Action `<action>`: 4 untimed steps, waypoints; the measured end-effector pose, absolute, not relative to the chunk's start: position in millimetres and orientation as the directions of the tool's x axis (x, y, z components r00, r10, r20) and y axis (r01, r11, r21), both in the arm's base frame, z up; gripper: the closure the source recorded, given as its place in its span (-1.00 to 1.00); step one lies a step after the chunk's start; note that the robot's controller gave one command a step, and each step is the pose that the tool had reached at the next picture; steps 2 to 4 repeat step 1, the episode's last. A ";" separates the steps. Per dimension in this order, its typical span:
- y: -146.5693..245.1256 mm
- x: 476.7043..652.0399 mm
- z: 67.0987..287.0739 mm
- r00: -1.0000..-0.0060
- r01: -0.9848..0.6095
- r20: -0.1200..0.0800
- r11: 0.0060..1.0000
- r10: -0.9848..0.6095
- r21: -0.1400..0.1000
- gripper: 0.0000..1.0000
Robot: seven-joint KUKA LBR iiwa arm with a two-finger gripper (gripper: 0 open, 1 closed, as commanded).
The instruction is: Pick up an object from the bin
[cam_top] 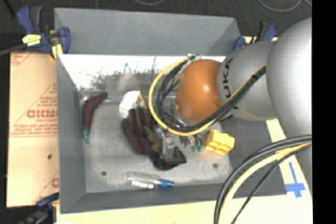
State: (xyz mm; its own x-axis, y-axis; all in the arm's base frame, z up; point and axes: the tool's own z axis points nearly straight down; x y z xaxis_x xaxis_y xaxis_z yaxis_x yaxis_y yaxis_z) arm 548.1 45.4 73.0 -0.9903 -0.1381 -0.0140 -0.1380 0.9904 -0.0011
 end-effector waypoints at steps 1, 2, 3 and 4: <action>33.4 540.1 218.1 -0.986 -0.164 -0.018 0.987 -0.164 -0.003 1.00; 33.4 540.1 218.1 -0.986 -0.164 -0.018 0.987 -0.164 -0.003 1.00; 33.4 540.1 218.1 -0.986 -0.164 -0.018 0.987 -0.164 -0.003 1.00; 33.4 540.1 218.1 -0.986 -0.164 -0.018 0.987 -0.164 -0.003 1.00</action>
Offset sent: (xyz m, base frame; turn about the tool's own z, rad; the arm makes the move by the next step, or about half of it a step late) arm 0.0000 0.0000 0.0000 0.0000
